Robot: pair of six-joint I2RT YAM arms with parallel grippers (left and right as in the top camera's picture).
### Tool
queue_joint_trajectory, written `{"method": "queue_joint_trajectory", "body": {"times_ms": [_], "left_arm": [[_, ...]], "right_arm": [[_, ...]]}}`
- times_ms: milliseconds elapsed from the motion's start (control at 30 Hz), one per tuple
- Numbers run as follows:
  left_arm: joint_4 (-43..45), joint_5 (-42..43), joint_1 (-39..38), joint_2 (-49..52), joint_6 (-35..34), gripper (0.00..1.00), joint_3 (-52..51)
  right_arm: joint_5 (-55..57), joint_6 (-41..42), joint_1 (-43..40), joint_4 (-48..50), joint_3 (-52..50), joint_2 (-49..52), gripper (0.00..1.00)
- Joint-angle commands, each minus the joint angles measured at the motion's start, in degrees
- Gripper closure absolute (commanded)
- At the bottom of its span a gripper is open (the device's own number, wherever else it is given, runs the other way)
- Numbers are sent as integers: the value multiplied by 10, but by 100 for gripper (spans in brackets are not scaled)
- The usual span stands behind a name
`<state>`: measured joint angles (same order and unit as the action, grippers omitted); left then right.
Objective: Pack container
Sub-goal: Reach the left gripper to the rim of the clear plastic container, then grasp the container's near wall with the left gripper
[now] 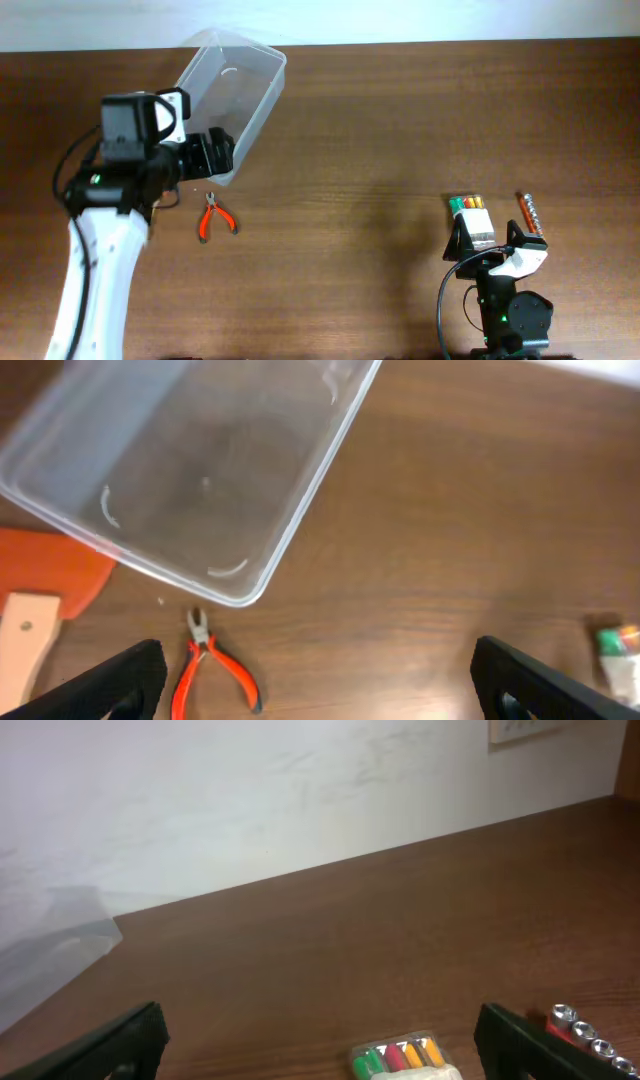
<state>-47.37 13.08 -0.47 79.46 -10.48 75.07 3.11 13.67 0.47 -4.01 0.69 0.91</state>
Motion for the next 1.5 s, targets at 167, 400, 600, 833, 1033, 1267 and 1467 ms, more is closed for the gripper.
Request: {"method": "queue_joint_trajectory", "body": {"times_ms": [167, 400, 600, 833, 1033, 1267, 1467], "left_arm": [[28, -9, -1, 88, 6, 1, 8], [44, -35, 24, 116, -205, 11, 9], [-2, -45, 56, 111, -283, 1, 12], [-38, -102, 78, 115, -329, 1, 12], [-16, -55, 78, 150, -353, 4, 12], [29, 26, 78, 222, -368, 5, 14], [35, 7, 79, 248, -368, 4, 14]], "right_arm": [[3, -1, -2, -3, -4, -3, 1], [3, -1, -2, -3, -4, -3, 1], [3, -1, -2, -3, -4, -3, 1], [3, -1, -2, -3, -4, -3, 1], [3, -1, -2, -3, -4, -3, 1], [3, -1, -2, -3, -4, -3, 1], [3, -1, -2, -3, -4, -3, 1]]}}
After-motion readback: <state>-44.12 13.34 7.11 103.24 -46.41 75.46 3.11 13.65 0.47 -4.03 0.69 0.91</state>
